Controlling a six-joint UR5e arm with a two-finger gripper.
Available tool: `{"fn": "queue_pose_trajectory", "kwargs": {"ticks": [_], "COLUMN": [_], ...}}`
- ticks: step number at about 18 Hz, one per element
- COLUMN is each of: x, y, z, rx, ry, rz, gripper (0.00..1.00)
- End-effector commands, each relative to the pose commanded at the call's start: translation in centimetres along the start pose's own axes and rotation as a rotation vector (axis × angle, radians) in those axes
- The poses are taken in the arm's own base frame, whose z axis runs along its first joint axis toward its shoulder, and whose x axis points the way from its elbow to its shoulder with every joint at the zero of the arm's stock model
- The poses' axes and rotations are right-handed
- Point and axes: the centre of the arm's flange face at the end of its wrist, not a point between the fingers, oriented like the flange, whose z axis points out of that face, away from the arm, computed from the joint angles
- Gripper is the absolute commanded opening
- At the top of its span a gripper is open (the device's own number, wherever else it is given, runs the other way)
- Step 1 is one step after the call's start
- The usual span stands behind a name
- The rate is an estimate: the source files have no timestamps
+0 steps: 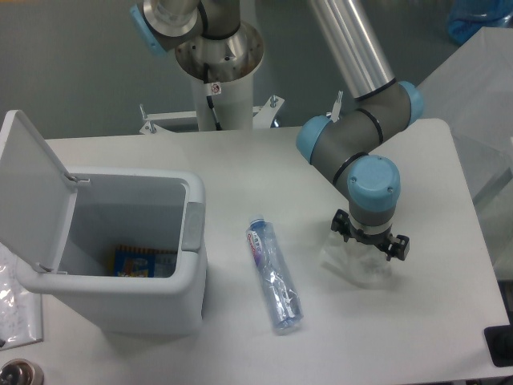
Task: Place the trash in the trash can
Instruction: 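Lower the gripper onto the clear plastic bag and close on it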
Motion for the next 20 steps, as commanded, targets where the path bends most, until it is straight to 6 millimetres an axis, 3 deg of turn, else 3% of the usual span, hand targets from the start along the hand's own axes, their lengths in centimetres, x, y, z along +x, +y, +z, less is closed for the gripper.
{"fn": "queue_pose_trajectory", "kwargs": {"ticks": [2, 4, 5, 14, 20], "x": [0.1, 0.3, 0.3, 0.1, -1.3], "y": [-0.8, -0.8, -0.9, -0.9, -1.4], "z": [-0.1, -0.1, -0.2, -1.2, -5.7], "rx": [0.003, 0.004, 0.006, 0.023, 0.141], "ry": [-0.004, -0.002, -0.003, -0.014, -0.039], "rz": [-0.002, -0.026, -0.035, -0.105, -0.197], "gripper": [0.7, 0.24, 0.18, 0.06, 0.05]}}
